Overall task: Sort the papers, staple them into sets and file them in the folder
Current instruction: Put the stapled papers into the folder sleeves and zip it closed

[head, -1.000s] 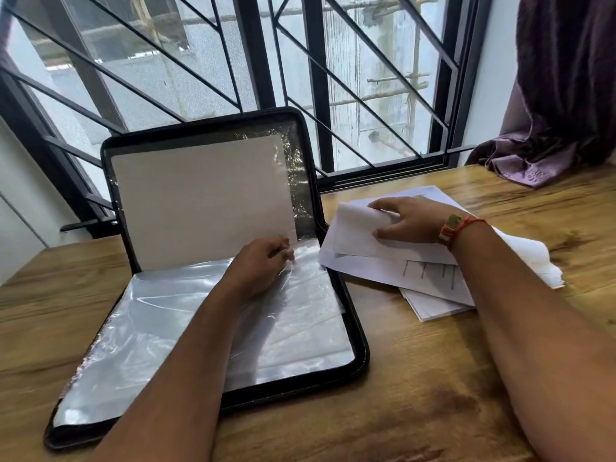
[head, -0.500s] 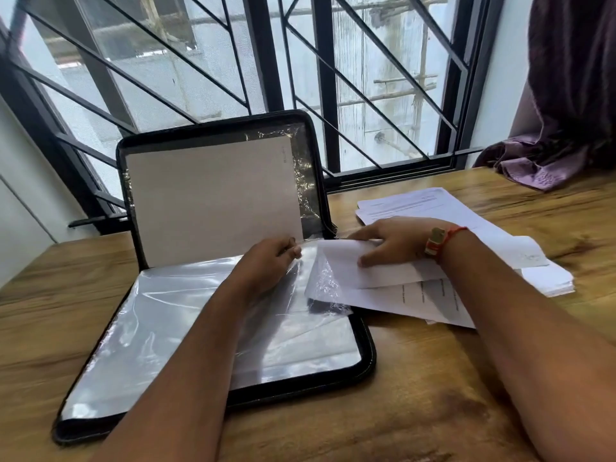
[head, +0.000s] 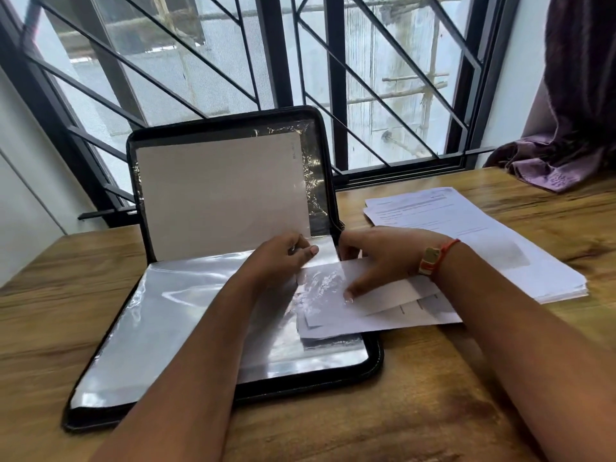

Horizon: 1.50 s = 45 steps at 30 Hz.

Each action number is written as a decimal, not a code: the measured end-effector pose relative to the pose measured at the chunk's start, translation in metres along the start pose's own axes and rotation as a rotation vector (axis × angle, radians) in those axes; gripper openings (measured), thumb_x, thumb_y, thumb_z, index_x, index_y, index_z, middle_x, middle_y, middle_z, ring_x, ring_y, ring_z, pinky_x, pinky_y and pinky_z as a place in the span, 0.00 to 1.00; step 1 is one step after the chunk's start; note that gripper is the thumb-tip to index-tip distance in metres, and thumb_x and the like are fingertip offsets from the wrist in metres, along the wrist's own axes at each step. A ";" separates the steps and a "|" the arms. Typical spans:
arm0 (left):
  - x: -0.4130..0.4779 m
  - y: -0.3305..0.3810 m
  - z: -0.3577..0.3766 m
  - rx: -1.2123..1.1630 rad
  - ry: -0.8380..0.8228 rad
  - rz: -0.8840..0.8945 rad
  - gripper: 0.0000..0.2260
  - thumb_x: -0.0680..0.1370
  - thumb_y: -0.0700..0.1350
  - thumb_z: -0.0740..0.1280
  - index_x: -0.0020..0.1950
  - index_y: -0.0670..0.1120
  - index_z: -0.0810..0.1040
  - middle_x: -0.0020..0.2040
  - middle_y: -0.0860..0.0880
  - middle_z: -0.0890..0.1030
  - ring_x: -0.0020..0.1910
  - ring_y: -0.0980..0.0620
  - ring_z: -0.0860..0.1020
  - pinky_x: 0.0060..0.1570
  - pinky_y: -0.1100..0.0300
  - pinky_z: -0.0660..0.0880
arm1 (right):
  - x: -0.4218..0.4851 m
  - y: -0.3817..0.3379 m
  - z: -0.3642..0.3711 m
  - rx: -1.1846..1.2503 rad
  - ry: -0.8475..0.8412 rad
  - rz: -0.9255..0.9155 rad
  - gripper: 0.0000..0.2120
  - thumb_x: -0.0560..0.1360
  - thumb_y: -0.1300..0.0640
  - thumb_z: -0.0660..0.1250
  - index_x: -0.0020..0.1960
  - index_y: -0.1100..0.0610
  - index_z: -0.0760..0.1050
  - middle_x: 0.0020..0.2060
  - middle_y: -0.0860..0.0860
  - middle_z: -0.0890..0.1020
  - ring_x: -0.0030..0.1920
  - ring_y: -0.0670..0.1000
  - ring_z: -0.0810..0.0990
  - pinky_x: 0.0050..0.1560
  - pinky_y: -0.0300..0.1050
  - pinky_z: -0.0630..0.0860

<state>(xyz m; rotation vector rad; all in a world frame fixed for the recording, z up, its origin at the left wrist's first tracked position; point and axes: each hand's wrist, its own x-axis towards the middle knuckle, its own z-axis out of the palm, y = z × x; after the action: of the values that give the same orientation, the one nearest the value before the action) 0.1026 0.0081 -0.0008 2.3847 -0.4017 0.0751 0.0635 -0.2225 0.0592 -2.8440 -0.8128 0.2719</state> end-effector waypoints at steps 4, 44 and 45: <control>0.001 -0.003 0.002 0.035 -0.003 -0.009 0.07 0.79 0.57 0.67 0.46 0.55 0.77 0.47 0.49 0.81 0.44 0.51 0.76 0.48 0.54 0.74 | -0.011 -0.005 -0.009 -0.103 -0.211 0.036 0.46 0.60 0.32 0.77 0.73 0.42 0.65 0.70 0.44 0.70 0.67 0.50 0.71 0.68 0.49 0.68; -0.005 0.012 -0.002 0.481 0.024 0.076 0.24 0.81 0.63 0.60 0.77 0.63 0.65 0.79 0.54 0.64 0.77 0.50 0.63 0.73 0.50 0.62 | 0.059 0.018 0.046 -0.222 0.579 0.309 0.15 0.81 0.42 0.52 0.55 0.50 0.73 0.51 0.50 0.80 0.57 0.57 0.76 0.61 0.58 0.64; -0.005 0.012 -0.003 0.500 0.018 0.078 0.24 0.81 0.63 0.59 0.77 0.63 0.64 0.79 0.54 0.63 0.77 0.50 0.63 0.73 0.51 0.62 | 0.060 0.018 0.047 -0.224 0.559 0.315 0.16 0.82 0.42 0.51 0.55 0.50 0.72 0.52 0.51 0.80 0.57 0.57 0.75 0.59 0.57 0.63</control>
<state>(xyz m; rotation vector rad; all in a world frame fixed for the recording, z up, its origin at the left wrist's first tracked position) 0.0943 0.0026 0.0086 2.8552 -0.5155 0.2596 0.1122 -0.2002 0.0021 -2.9965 -0.2948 -0.5907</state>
